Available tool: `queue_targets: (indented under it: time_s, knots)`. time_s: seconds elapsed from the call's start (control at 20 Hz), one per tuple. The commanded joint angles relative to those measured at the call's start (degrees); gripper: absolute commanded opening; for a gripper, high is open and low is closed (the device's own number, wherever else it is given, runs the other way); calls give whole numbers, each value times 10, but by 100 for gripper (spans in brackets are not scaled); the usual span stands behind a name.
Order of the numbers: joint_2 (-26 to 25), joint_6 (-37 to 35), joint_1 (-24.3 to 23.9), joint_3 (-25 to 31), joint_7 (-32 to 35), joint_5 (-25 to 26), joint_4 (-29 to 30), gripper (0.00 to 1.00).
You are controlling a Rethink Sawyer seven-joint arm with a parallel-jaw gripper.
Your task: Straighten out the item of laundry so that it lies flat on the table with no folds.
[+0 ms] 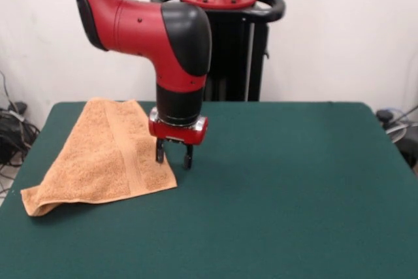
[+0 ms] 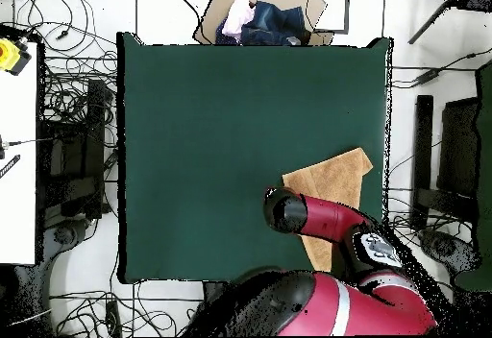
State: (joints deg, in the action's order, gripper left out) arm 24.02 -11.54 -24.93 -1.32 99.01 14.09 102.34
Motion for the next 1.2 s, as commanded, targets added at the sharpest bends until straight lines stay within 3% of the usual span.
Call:
queue_targets:
  time_s: [0.05,0.35,0.6,1.0,1.2]
  knots:
    - [3,25,-2,-9,117,-35,-20,100]
    - [13,33,-7,-15,117,-30,-12,100]
    - [22,46,-44,-1,100,-19,-12,100]
    - [34,-1,-94,20,56,-9,-39,100]
    - [25,-19,-95,21,53,-12,-60,100]
